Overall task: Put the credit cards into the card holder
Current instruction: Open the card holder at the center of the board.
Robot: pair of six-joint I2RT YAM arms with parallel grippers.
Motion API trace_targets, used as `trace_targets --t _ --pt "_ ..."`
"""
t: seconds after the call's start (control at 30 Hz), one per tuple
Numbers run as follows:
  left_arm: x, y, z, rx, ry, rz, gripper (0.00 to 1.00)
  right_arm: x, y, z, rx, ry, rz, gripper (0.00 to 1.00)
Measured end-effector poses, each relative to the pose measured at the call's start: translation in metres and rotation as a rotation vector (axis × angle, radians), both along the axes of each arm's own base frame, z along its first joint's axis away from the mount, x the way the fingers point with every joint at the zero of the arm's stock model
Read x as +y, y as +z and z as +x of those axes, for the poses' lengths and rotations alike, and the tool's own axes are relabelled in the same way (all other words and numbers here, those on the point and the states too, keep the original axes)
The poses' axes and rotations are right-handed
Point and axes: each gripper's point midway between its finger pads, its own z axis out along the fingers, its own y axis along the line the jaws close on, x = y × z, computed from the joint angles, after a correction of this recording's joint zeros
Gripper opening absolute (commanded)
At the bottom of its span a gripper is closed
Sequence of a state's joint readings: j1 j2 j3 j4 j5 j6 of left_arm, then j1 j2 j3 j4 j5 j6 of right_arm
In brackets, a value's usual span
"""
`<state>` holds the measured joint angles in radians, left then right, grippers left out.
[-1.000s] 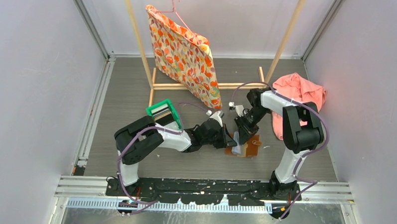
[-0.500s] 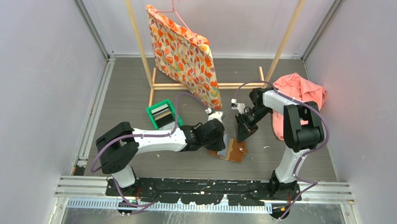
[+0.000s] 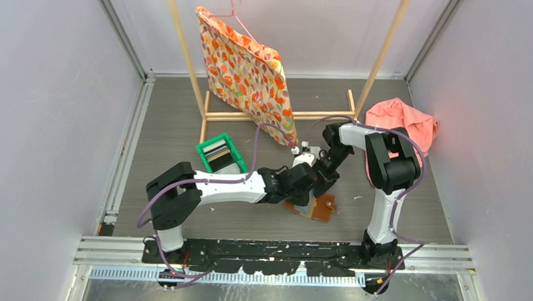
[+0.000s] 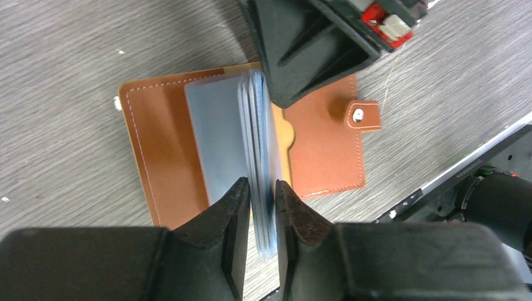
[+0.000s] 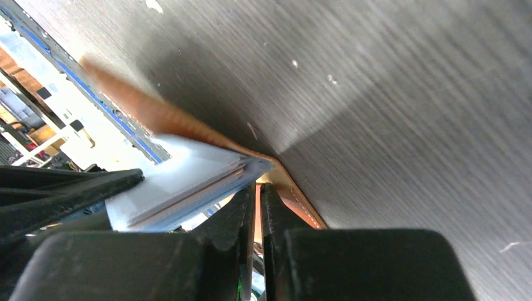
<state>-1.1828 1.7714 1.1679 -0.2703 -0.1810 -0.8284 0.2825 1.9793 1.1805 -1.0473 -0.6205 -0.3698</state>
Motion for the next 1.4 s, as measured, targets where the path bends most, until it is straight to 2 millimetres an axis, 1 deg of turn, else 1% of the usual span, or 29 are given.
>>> trace_targets --t 0.03,0.1,0.23,0.33,0.43,0.53,0.67,0.83,0.93,1.1,1.4 --pt "-0.002 0.0 0.0 0.002 -0.004 -0.002 0.3 0.0 -0.001 0.001 0.003 -0.002 -0.003 0.12" --pt "-0.007 -0.002 -0.002 0.011 -0.016 -0.012 0.34 0.001 -0.002 0.001 0.009 -0.005 -0.007 0.12" --pt "-0.014 -0.005 -0.006 0.031 -0.038 -0.035 0.38 0.001 -0.003 0.001 0.013 -0.006 -0.009 0.12" --pt "-0.023 0.0 -0.008 0.038 -0.057 -0.077 0.42 0.001 -0.003 0.002 0.012 -0.006 -0.009 0.12" --pt "-0.031 0.004 -0.011 0.045 -0.08 -0.117 0.48 0.001 -0.003 0.002 0.012 -0.006 -0.009 0.12" --pt "-0.036 0.007 -0.013 0.051 -0.097 -0.148 0.51 0.001 -0.003 0.002 0.011 -0.005 -0.009 0.13" --pt "-0.043 0.004 -0.015 0.058 -0.11 -0.167 0.53 0.001 -0.002 0.002 0.004 -0.002 -0.013 0.14" --pt "-0.048 -0.012 -0.018 0.087 -0.124 -0.164 0.53 -0.004 0.002 0.008 -0.053 0.011 -0.035 0.17" --pt "-0.049 -0.011 -0.017 0.091 -0.122 -0.173 0.54 -0.008 0.007 0.014 -0.096 0.013 -0.044 0.2" --pt "-0.049 -0.012 -0.012 0.1 -0.102 -0.197 0.54 -0.012 0.02 0.024 -0.179 0.008 -0.035 0.2" --pt "-0.051 -0.013 -0.011 0.126 -0.086 -0.271 0.56 -0.014 0.02 0.025 -0.184 0.018 -0.031 0.2"
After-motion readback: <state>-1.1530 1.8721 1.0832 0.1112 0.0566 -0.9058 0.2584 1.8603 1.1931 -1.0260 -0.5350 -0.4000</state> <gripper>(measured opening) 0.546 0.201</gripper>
